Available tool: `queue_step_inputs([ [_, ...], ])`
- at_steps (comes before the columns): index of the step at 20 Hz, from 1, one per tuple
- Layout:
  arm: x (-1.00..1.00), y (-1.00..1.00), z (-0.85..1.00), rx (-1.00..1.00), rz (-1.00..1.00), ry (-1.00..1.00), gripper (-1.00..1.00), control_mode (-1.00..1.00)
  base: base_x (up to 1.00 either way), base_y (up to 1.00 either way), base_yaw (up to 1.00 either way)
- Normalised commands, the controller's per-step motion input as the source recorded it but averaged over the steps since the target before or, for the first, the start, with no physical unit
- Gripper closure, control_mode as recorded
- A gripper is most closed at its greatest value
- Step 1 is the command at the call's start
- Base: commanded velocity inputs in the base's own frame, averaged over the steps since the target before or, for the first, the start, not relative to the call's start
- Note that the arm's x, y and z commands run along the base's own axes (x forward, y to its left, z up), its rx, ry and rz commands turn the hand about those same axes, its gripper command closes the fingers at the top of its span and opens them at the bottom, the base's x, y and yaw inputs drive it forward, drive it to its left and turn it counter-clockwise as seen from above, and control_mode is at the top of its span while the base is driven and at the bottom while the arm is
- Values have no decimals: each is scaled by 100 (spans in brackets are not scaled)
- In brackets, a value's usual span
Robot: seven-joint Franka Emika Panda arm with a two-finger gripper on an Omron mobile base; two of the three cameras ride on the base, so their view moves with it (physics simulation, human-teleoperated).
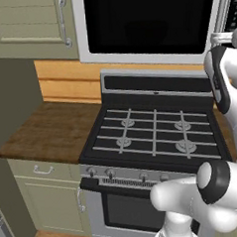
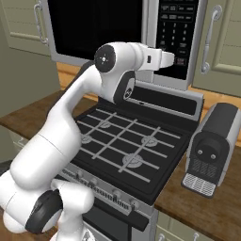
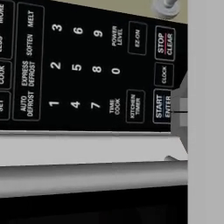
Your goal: Pick the mushroom from the sink and place it in the bowl. Then pick the bowl and place it in the microwave. Then close the microwave door and press the start button.
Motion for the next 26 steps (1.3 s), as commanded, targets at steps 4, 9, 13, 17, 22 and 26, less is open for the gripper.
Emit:
queue_step_inputs([
  [4, 12, -12, -15, 3, 2, 1, 100, -100, 0, 0, 0],
  [9, 16, -12, -15, 4, 2, 0, 100, -100, 0, 0, 0],
  [13, 25, -11, 0, 3, 2, 0, 100, -100, 0, 0, 0],
  [17, 29, -14, -9, 3, 3, 0, 100, -100, 0, 0, 0],
  [22, 72, -4, -62, 7, 8, 5, 100, -100, 0, 0, 0],
  [26, 89, 0, -72, 11, 16, 5, 100, -100, 0, 0, 0],
])
